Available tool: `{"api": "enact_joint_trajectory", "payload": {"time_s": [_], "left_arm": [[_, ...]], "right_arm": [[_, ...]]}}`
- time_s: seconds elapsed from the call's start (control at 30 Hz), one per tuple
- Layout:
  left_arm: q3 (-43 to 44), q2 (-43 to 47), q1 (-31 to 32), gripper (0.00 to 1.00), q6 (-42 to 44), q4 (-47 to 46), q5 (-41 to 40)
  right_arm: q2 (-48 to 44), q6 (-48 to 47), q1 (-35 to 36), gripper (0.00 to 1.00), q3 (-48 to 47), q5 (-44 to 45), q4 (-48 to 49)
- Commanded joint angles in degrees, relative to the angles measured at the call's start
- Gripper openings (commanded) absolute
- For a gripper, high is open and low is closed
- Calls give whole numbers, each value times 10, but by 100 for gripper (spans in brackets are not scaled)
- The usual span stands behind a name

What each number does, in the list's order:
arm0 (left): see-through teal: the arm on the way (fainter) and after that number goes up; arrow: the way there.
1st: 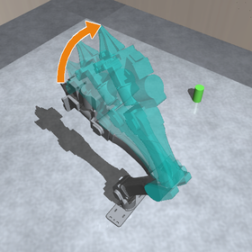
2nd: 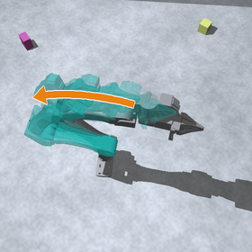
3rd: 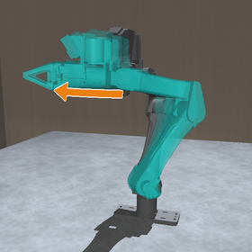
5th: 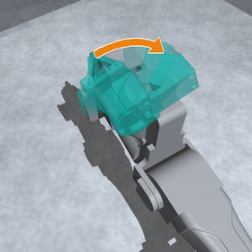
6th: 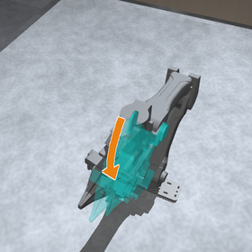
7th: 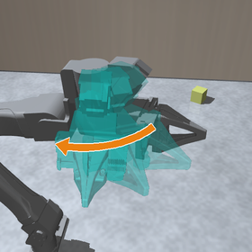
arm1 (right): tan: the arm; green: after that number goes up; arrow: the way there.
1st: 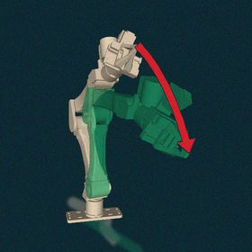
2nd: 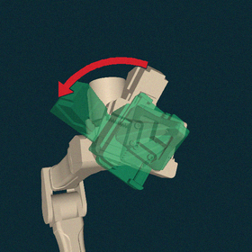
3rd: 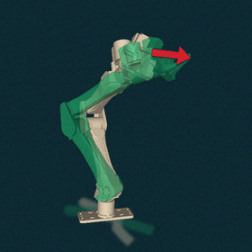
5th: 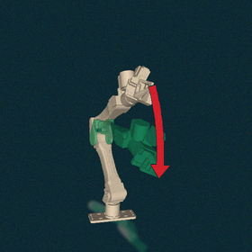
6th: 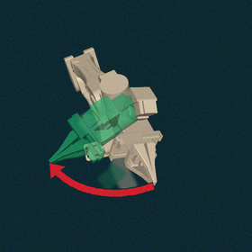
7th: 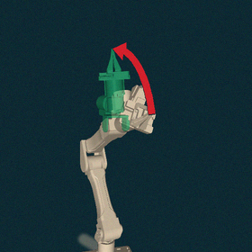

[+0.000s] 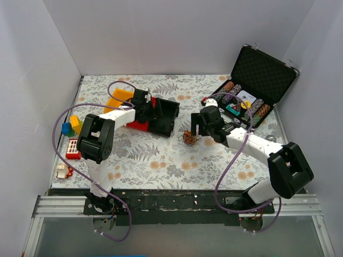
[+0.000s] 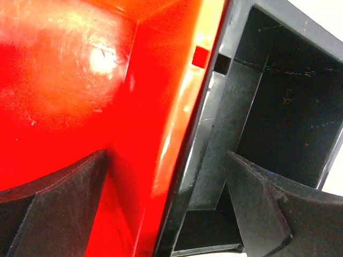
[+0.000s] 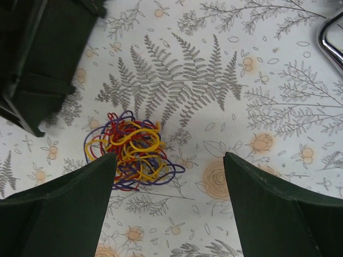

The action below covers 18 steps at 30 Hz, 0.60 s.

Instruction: Untangle the cables

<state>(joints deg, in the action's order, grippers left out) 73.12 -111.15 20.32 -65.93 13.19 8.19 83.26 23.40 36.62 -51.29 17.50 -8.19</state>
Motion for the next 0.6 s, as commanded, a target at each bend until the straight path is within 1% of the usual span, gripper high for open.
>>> {"api": "enact_joint_trajectory", "payload": {"time_s": [0.0,0.07,0.13,0.27,0.3,0.37,0.47,0.57], "left_arm": [[15,-9,9,87,-43,-7,44],[18,-13,10,86,-53,-14,45],[24,-21,10,84,-62,-16,47],[28,-28,9,79,-80,-19,50],[28,-30,10,77,-82,-22,51],[26,-28,9,74,-89,-23,46],[5,-21,10,73,-99,-33,51],[-14,-16,12,74,-114,-39,52]], "right_arm": [[15,22,2,90,7,-35,93],[40,24,2,90,-2,-45,99],[75,31,2,89,-22,-46,83],[114,48,10,84,-15,-57,90],[113,53,16,82,-8,-60,92],[104,57,37,75,14,-62,101],[76,74,75,63,49,-58,98],[38,106,114,61,84,-58,91]]}}
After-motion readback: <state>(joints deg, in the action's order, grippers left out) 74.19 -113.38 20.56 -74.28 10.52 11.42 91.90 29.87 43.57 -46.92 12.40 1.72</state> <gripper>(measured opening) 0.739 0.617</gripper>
